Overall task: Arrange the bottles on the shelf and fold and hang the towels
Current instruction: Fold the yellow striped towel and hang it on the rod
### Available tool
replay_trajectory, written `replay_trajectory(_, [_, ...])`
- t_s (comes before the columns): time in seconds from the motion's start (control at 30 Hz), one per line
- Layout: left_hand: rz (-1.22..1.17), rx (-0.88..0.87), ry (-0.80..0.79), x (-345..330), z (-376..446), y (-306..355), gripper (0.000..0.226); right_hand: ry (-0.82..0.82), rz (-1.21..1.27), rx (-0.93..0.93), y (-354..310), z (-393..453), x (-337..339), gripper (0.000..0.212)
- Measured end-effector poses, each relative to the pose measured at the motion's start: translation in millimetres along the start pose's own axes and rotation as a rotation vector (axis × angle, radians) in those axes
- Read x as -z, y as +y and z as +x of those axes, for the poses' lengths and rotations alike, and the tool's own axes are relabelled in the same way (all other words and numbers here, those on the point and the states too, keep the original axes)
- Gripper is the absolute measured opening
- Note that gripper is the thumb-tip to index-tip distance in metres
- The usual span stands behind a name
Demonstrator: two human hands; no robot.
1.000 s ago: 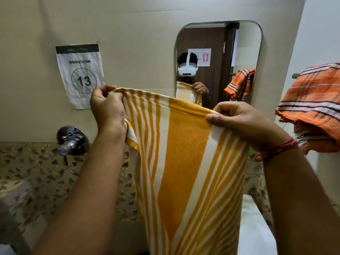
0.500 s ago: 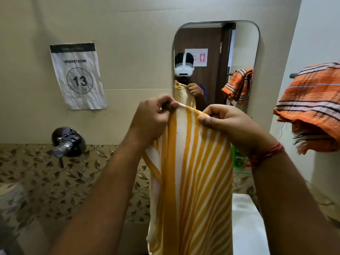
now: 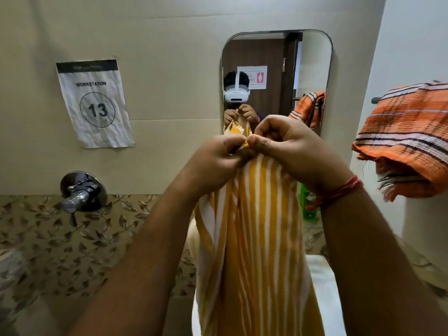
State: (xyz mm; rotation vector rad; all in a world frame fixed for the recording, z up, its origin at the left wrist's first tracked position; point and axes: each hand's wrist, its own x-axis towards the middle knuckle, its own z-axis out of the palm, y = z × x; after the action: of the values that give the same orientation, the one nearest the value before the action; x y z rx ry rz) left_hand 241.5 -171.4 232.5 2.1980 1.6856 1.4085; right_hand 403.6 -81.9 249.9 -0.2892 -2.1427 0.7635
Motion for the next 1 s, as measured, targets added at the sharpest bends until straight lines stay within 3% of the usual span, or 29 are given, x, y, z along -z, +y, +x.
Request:
replay_trajectory(0.1, [-0.101, 0.069, 0.300, 8.5, -0.9, -15.3, 0.024, -0.035, 0.114, -0.138, 10.4, -11.8, 8.9, 0.036])
replay_trajectory(0.2, [-0.058, 0.237, 0.612, 19.6, -2.1, -34.6, 0.029, -0.019, 0.256, -0.269, 23.4, -26.6, 26.5, 0.032])
replay_trajectory(0.27, [-0.028, 0.226, 0.691, 21.8, -5.2, -38.9, 0.024, 0.012, 0.243, -0.262, 26.6, -29.1, 33.3, 0.030])
replay_trajectory(0.33, [-0.099, 0.113, 0.527, 16.7, -7.3, -30.3, 0.035, -0.017, 0.146, -0.216, 22.3, -24.2, 29.6, 0.031])
replay_trajectory(0.4, [-0.131, -0.020, 0.237, 6.9, -5.0, -14.8, 0.047, -0.081, 0.067, -0.148, 13.8, -16.4, 19.3, 0.032])
replay_trajectory(0.5, [-0.017, -0.080, -0.026, -7.0, 1.5, -0.3, 0.030, -0.054, -0.016, -0.037, 7.7, -6.8, 10.2, 0.024])
replay_trajectory(0.57, [-0.053, -0.038, 0.019, -11.0, 2.2, -4.0, 0.019, -0.041, -0.024, -0.043, 10.2, -5.5, 11.3, 0.025])
replay_trajectory(0.67, [-0.070, 0.024, 0.310, -6.0, -4.5, -19.3, 0.024, -0.115, 0.070, -0.139, 20.5, -19.2, 18.7, 0.034])
replay_trajectory(0.73, [-0.058, 0.124, 0.533, 4.4, -9.8, -29.6, 0.032, -0.046, 0.172, -0.213, 29.8, -32.7, 27.4, 0.034])
replay_trajectory(0.8, [-0.037, 0.244, 0.611, 10.3, -11.7, -38.3, 0.024, 0.043, 0.250, -0.262, 34.6, -39.7, 37.8, 0.029])
replay_trajectory(0.9, [-0.063, 0.252, 0.538, 1.7, -10.2, -32.2, 0.014, 0.017, 0.146, -0.211, 27.8, -33.6, 40.0, 0.030])
replay_trajectory(1.0, [-0.241, 0.059, 0.208, -14.2, -4.9, -10.4, 0.039, -0.063, 0.027, -0.122, 13.2, -18.0, 22.9, 0.026])
